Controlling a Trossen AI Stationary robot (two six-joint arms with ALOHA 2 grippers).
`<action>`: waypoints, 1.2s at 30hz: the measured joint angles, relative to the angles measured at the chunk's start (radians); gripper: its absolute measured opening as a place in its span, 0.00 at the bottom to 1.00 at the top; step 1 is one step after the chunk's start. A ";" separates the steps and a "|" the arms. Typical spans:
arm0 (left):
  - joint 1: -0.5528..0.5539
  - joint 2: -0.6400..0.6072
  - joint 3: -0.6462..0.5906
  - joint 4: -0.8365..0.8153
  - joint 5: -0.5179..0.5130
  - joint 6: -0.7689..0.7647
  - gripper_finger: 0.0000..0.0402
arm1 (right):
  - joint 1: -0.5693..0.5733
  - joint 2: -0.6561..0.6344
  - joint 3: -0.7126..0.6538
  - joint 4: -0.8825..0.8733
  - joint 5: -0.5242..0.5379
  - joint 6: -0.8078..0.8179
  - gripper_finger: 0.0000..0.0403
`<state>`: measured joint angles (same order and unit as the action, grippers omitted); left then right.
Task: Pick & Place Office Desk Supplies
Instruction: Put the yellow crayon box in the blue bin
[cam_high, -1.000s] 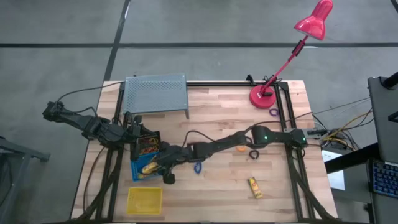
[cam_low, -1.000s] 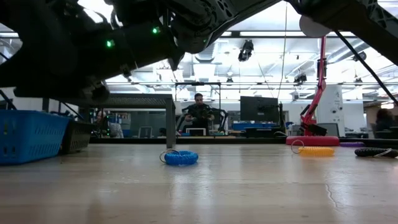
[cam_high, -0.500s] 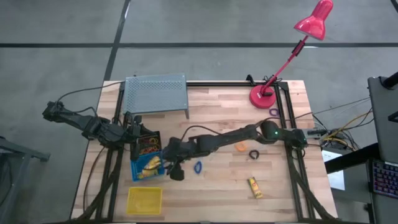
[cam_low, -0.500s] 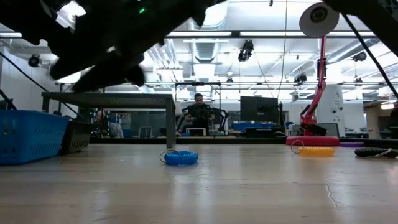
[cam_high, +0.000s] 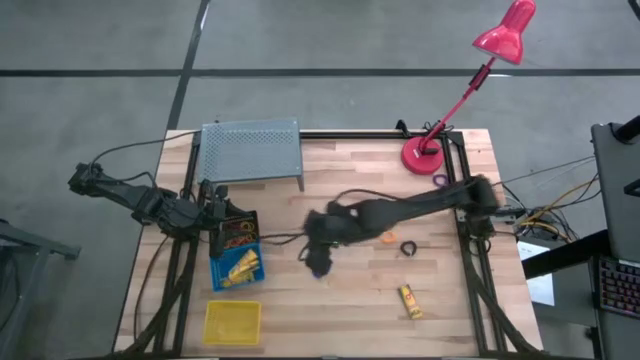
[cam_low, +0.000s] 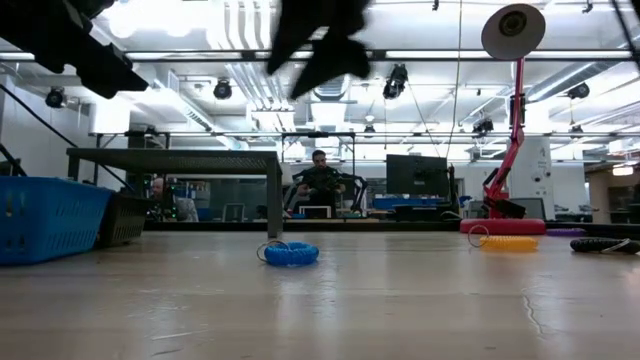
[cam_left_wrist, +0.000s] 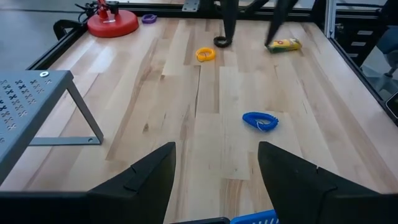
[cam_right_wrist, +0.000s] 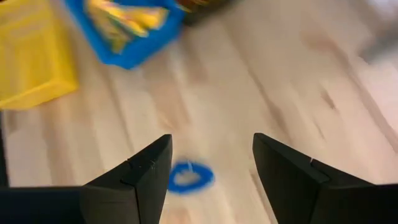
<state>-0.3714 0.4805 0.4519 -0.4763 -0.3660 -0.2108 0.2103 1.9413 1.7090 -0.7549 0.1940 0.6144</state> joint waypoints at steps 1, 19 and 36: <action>0.000 0.000 0.000 0.000 0.000 0.000 0.58 | 0.016 -0.034 -0.047 -0.008 0.041 0.063 0.55; 0.000 0.000 0.000 0.000 0.000 0.000 0.58 | 0.387 -0.362 -0.586 -0.139 0.073 1.048 0.55; 0.000 0.000 0.000 0.000 0.000 0.000 0.58 | 0.630 -0.353 -0.672 -0.055 -0.101 1.513 0.55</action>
<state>-0.3714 0.4805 0.4519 -0.4763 -0.3660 -0.2108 0.8405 1.5887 1.0374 -0.8099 0.0926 2.1276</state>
